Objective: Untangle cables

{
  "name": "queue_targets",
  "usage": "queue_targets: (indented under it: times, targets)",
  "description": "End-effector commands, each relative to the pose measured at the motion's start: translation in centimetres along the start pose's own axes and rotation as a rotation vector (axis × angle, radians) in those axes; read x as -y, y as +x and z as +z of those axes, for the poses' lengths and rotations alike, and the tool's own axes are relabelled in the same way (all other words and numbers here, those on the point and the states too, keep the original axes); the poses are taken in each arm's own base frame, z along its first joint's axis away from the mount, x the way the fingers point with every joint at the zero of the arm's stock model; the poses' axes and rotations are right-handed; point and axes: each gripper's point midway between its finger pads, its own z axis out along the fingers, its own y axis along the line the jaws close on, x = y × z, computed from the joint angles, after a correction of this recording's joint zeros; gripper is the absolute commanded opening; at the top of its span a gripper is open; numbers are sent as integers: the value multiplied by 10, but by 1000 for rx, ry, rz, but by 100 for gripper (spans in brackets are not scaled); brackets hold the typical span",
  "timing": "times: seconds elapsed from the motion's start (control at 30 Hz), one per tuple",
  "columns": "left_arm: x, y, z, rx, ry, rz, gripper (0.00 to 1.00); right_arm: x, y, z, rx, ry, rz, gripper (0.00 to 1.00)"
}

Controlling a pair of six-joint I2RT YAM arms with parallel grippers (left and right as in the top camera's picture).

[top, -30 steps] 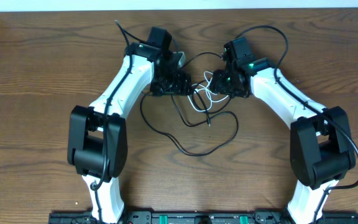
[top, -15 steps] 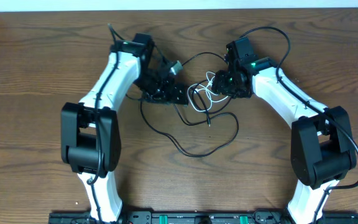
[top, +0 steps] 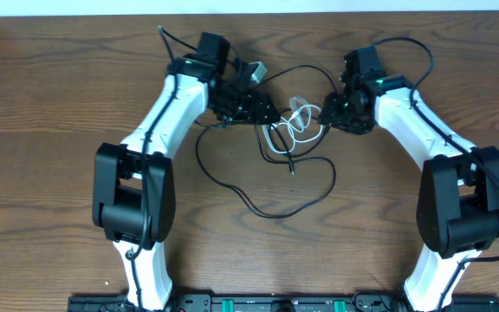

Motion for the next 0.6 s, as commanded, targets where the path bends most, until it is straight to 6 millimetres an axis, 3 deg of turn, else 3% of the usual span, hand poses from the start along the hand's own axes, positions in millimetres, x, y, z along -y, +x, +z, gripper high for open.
queue_targets:
  times: [0.0, 0.33, 0.57]
  targets:
    - [-22, -7, 1, 37, -187, -113, 70, 6, 4, 4, -19, 17, 21, 52]
    - [-31, 9, 28, -11, -355, -60, 68, 3, 6, 5, -27, 5, 11, 52]
    - [-40, 16, 50, -45, -366, -103, 46, 4, 9, 5, -36, 10, 13, 52]
